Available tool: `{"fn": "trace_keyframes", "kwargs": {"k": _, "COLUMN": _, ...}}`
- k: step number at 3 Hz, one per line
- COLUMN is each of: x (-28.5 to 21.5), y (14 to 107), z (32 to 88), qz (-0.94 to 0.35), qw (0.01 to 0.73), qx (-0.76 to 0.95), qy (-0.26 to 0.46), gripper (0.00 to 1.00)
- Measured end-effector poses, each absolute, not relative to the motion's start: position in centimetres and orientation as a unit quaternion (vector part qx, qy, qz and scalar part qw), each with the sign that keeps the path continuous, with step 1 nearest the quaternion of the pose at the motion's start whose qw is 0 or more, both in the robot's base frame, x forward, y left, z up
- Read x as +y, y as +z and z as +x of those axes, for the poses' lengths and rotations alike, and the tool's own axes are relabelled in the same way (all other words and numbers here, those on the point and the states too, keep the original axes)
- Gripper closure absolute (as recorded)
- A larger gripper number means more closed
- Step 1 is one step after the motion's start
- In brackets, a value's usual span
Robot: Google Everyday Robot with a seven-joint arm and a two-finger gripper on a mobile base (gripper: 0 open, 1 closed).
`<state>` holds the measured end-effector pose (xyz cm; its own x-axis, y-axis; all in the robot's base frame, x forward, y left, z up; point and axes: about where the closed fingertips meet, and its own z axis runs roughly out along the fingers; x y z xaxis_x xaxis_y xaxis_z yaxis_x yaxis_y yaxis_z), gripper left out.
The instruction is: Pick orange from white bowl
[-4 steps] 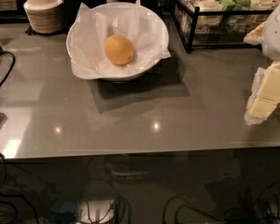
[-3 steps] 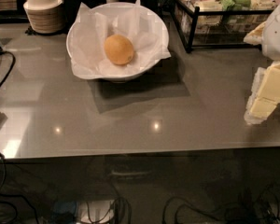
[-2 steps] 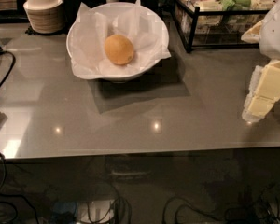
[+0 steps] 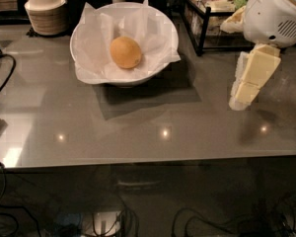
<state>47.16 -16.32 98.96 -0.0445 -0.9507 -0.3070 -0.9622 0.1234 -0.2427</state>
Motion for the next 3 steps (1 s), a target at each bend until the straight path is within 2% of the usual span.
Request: {"fn": "trace_keyframes", "kwargs": {"k": 3, "x": -7.0, "y": 100.6, "z": 53.8, "qz": -0.722, "qw": 0.235, "qx": 0.646, "qy": 0.081, "gripper": 0.0}}
